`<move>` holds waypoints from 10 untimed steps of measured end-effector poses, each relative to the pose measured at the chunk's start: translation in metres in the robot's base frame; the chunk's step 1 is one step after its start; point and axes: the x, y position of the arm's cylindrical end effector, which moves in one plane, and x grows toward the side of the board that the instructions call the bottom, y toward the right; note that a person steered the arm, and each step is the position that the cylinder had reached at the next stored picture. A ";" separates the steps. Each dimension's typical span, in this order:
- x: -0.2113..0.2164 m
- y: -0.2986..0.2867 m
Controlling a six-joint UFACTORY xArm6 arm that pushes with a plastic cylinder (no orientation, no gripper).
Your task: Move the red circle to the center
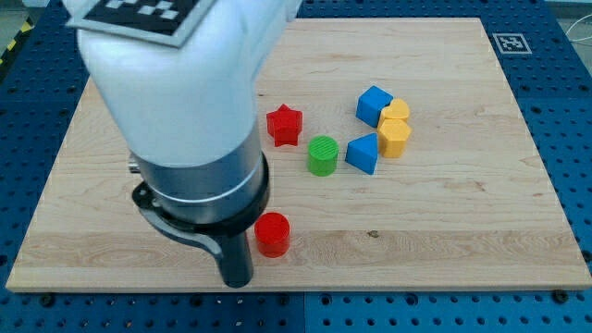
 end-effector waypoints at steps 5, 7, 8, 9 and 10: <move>-0.034 0.088; -0.001 0.062; -0.022 0.034; -0.041 0.013; -0.062 0.002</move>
